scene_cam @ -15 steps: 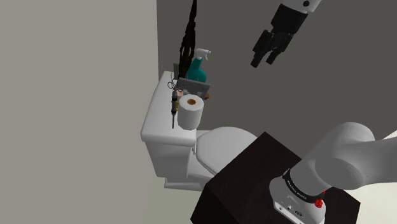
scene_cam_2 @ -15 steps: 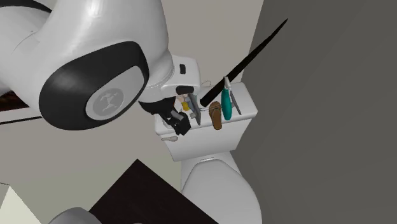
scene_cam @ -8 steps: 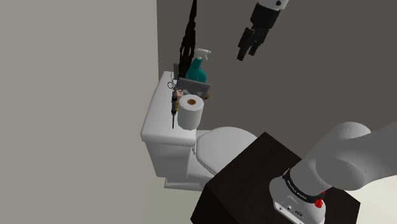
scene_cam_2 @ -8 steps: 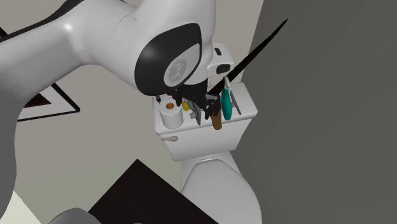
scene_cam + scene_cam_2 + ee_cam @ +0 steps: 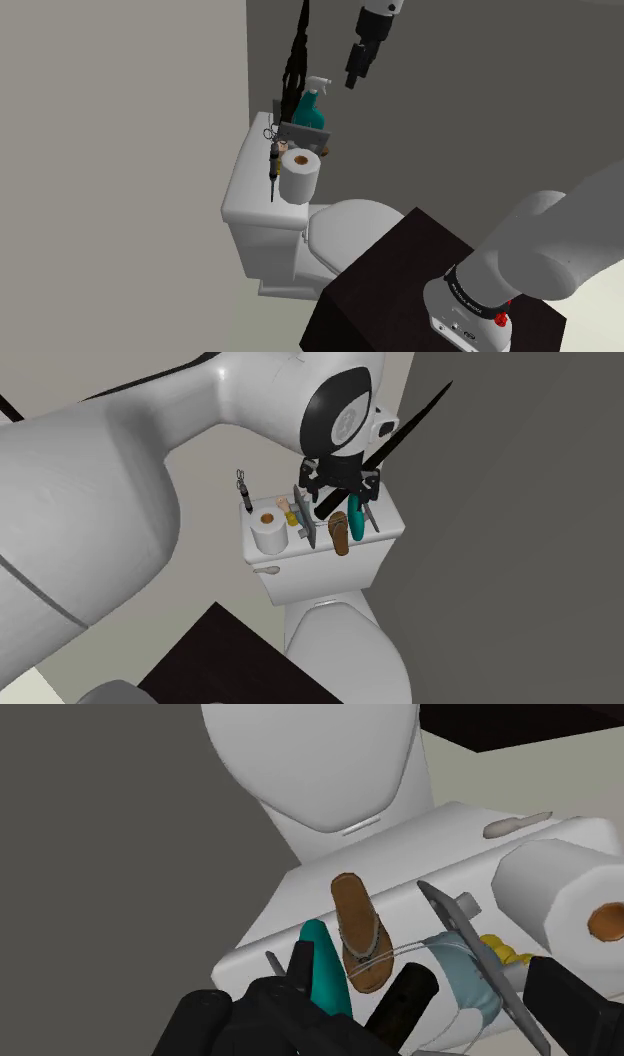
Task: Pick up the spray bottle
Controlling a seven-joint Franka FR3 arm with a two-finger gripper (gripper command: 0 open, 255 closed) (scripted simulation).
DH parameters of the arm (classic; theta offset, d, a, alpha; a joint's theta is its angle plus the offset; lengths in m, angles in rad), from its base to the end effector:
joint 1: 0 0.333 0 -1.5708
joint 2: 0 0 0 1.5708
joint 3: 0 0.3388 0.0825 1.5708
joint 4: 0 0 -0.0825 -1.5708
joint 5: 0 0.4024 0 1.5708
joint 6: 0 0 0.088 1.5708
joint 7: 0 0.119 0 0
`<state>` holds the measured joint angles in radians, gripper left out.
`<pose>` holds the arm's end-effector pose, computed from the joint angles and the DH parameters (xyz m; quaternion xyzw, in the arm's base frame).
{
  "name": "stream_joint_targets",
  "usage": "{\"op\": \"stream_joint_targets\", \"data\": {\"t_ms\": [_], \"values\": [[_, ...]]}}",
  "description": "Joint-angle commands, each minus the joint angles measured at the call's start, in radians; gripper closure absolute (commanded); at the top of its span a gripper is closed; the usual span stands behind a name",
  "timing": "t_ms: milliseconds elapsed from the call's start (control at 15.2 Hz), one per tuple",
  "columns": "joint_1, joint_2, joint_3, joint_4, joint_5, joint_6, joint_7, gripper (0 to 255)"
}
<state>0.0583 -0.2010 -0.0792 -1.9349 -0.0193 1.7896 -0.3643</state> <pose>0.5181 -0.0158 0.5832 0.9845 0.1732 0.0267 0.0068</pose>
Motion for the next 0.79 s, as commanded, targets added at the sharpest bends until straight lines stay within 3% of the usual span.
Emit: {"op": "stream_joint_targets", "data": {"t_ms": [0, 528, 726], "values": [[0.005, 0.087, -0.004, 0.079, -0.006, 0.005, -0.058, 0], [0.017, 0.406, 0.009, 0.42, -0.027, -0.022, -0.247, 0], [0.017, 0.403, 0.01, 0.376, -0.028, 0.019, -0.245, 0]]}}
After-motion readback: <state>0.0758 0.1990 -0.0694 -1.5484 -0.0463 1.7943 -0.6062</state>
